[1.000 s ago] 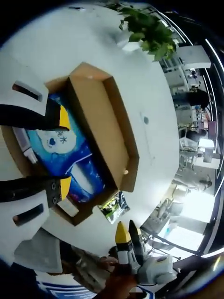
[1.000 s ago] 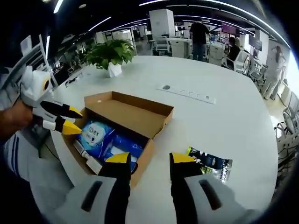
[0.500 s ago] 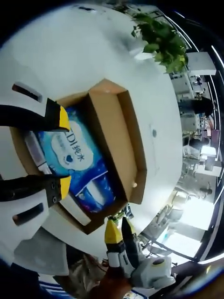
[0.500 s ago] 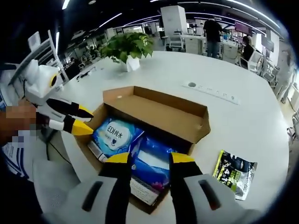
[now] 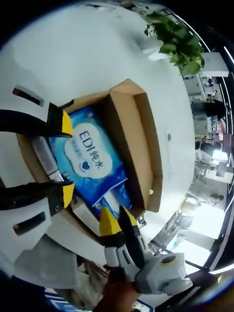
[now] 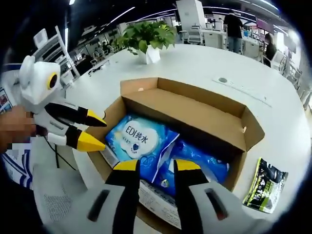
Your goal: Operate the shoe box by opening the lid, removing the specified soft item, and placing it in the target area until the item is outside and the box remains undamaged.
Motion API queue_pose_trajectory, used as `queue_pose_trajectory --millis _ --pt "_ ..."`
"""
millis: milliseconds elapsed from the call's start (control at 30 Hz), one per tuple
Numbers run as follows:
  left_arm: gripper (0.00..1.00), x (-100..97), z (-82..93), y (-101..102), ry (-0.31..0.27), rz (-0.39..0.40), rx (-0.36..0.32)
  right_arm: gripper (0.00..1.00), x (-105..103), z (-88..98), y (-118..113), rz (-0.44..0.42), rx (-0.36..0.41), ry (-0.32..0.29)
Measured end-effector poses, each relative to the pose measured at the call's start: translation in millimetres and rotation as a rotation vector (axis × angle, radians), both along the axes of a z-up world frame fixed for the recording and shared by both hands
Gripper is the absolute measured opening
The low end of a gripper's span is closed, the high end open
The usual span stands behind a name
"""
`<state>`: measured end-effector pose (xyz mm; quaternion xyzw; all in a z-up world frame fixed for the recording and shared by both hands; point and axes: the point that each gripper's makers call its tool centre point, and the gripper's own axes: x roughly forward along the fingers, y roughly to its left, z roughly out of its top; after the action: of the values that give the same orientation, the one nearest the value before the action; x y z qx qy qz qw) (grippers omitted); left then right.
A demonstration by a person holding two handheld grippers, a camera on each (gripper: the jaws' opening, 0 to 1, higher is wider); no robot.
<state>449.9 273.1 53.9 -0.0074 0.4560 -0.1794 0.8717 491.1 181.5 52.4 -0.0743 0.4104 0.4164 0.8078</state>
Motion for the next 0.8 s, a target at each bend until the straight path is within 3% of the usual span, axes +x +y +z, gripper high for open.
queue_pose_trajectory --millis 500,800 --pt "0.34 -5.5 -11.6 -1 0.023 -0.024 0.005 0.21 10 -37.6 16 -0.004 -0.058 0.059" --pt "0.34 -6.0 -16.1 3 0.033 -0.022 -0.001 0.08 11 -50.9 19 -0.009 -0.080 0.088"
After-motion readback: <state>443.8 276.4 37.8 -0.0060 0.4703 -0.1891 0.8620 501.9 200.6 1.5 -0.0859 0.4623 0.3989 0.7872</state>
